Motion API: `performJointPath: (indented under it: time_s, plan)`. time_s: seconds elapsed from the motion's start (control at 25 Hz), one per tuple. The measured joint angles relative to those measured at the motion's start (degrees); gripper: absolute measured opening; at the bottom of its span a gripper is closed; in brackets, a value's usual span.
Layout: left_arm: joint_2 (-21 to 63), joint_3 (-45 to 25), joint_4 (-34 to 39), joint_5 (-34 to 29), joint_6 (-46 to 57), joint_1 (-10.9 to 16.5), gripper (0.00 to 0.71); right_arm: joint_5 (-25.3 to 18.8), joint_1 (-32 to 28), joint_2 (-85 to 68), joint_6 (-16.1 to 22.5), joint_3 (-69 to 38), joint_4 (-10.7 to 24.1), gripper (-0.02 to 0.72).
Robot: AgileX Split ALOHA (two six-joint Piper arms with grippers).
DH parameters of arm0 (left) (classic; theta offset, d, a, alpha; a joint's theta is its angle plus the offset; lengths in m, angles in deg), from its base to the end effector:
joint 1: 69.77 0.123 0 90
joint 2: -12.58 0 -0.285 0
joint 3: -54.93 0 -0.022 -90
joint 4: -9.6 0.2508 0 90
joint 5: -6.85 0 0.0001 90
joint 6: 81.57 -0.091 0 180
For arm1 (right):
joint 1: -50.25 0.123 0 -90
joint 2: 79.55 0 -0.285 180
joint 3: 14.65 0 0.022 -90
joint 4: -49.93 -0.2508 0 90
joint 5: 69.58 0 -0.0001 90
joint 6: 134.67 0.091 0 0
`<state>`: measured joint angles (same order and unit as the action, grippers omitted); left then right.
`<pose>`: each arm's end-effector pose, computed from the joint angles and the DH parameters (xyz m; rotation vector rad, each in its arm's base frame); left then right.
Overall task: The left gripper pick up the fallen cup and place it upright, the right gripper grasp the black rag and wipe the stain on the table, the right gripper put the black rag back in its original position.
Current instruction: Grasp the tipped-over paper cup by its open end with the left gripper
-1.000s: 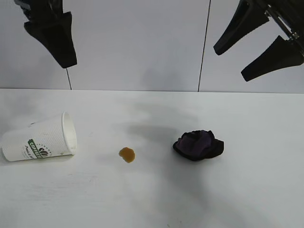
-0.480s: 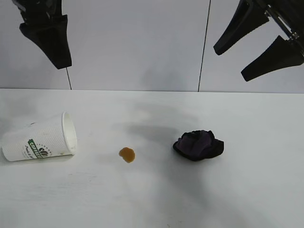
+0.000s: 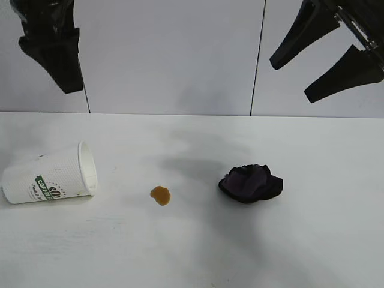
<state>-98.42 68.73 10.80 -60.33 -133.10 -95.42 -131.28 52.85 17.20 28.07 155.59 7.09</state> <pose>0.3416 -0.1621 0.2918 1.8014 2.2447 0.1170 0.3020 0.0683 0.2872 -0.0653 2.7078 0.9334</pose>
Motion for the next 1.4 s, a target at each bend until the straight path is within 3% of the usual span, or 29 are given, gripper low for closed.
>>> performJointPath:
  time_s: [0.28, 1.4]
  plan:
    - [-0.2, -6.8, 2.8, 6.9, -0.3, 0.0, 0.693, 0.0, 0.0, 0.0, 0.0, 0.0, 0.0, 0.442]
    - [-17.6, -7.0, 10.4, 13.2, 1.9, 0.1, 0.694, 0.0, 0.0, 0.0, -0.1, 0.0, 1.0, 0.442]
